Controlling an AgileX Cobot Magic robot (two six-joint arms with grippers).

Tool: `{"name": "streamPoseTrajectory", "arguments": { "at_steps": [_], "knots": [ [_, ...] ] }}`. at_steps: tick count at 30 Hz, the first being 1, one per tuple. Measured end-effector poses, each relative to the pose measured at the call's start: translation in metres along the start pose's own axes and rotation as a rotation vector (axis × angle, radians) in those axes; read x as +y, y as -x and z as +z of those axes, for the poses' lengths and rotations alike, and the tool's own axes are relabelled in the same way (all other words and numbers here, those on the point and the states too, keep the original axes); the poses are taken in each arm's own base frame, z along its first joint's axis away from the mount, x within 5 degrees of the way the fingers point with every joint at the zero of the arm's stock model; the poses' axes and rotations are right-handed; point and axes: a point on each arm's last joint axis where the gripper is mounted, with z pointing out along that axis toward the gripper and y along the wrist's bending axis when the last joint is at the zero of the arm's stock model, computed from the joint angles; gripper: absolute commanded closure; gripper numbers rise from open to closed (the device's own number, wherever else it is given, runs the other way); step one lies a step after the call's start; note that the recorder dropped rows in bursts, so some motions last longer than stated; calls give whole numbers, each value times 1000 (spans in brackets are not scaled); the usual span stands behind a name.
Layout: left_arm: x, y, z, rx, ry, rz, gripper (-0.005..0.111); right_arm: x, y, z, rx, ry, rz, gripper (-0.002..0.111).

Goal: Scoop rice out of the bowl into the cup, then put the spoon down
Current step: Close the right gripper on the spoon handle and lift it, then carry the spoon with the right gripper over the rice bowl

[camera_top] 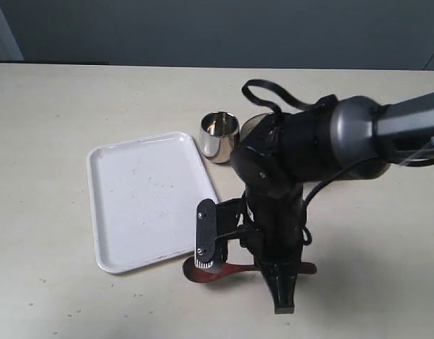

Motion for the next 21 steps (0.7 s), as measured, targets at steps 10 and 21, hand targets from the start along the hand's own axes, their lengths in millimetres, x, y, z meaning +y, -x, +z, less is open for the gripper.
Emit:
{"name": "streamPoseTrajectory", "arguments": {
  "at_steps": [10,21],
  "knots": [
    [0,0,0,0,0,0,106,5,-44,-75,97,-238,22,109],
    [0,0,0,0,0,0,106,-44,-70,-93,344,-741,86,109]
  ]
}}
